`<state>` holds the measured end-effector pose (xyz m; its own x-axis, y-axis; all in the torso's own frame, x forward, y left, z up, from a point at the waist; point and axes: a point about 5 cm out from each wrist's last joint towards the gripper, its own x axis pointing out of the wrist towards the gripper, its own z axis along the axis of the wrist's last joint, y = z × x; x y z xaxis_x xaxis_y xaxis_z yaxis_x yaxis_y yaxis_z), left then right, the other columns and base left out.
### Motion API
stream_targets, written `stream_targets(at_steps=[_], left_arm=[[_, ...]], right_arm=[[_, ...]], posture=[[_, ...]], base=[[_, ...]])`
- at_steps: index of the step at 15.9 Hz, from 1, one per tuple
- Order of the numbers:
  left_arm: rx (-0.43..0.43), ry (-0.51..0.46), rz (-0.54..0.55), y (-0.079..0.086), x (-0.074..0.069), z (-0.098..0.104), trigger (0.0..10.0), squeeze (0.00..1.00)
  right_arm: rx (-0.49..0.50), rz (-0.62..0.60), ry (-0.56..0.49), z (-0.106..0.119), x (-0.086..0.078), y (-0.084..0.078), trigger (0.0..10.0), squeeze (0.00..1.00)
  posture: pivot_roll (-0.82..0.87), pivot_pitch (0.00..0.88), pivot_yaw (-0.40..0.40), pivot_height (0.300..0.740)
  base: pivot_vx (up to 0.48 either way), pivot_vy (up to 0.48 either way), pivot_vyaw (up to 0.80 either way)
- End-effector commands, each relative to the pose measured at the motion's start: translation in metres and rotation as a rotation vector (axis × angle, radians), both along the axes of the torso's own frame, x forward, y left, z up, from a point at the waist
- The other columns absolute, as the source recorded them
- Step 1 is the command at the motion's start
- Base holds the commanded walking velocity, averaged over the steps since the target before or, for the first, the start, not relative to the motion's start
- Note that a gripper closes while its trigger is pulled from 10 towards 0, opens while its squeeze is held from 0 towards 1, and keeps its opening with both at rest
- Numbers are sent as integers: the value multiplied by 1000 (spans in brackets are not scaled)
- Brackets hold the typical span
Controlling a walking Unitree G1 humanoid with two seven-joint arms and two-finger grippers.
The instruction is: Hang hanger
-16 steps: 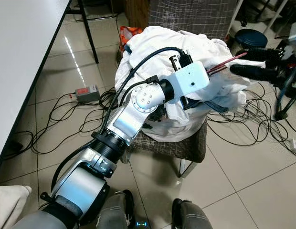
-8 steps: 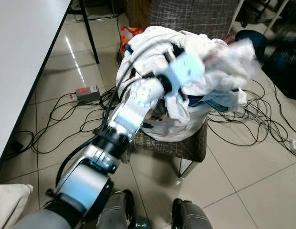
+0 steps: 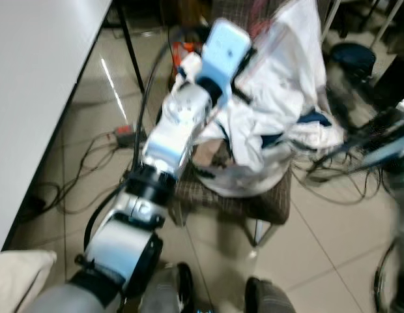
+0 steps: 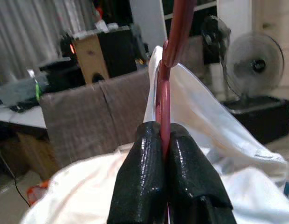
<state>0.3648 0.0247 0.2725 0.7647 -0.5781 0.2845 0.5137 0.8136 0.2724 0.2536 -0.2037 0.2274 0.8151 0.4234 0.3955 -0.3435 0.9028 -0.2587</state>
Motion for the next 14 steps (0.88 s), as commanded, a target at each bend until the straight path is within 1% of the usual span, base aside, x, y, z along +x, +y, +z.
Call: stream_targets(at_steps=[1,2,3,4,5,6,7,8,9,10,11,12,13,14], left_arm=[[-27,-50,-5,-2,-3,13,10000,0],[-18,-47,-20,-5,-5,12,10000,0],[-5,-50,-48,-8,-8,11,10000,0],[6,-52,-65,-10,-10,11,10000,0],[8,-55,-75,-11,-11,10,10000,0],[11,-59,-86,-13,-13,10,10000,0],[19,-63,-96,-13,-14,10,10000,0],[25,-63,-105,-13,-14,10,10000,0],[42,-63,-123,-13,-16,10,10000,0],[56,-67,-131,-13,-17,9,10000,0],[63,-68,-131,-13,-17,9,10000,0],[79,-71,-127,-12,-17,7,10000,0],[85,-72,-125,-12,-17,6,10000,0],[88,-71,-119,-12,-17,6,10000,0]], right_arm=[[-23,-48,-26,-3,-4,4,10000,0],[36,-55,44,-26,-6,18,10000,0],[-1,-30,107,-41,-7,30,10000,0],[-74,-8,173,-55,-7,41,10000,0],[-129,-39,207,-61,-2,45,10000,0],[-115,-84,214,-60,4,45,10000,0],[-95,-137,203,-56,10,41,10000,1000],[-106,-156,197,-52,16,38,10000,1000],[-132,-172,206,-46,24,31,10000,1000],[-154,-164,200,-41,29,27,10000,1000],[-185,-147,239,-41,35,23,10000,1000],[-227,-141,271,-41,43,15,10000,722],[-236,-138,285,-42,45,13,10000,722],[-239,-116,262,-38,46,13,10000,0]], posture=[[-114,126,91,740],[-110,128,94,740],[-104,127,92,740],[-102,129,93,740],[-102,129,93,740],[-102,129,93,740],[-100,127,92,740],[-102,125,93,740],[-104,120,94,740],[-104,118,94,740],[-104,118,94,740],[-106,112,91,740],[-105,110,89,740],[-104,108,85,740]], base=[[0,0,0],[0,0,0],[0,0,0],[0,0,0],[0,0,0],[0,0,0],[0,0,0],[0,0,0],[0,0,0],[0,0,0],[0,0,0],[0,0,0],[0,0,0],[0,0,0]])
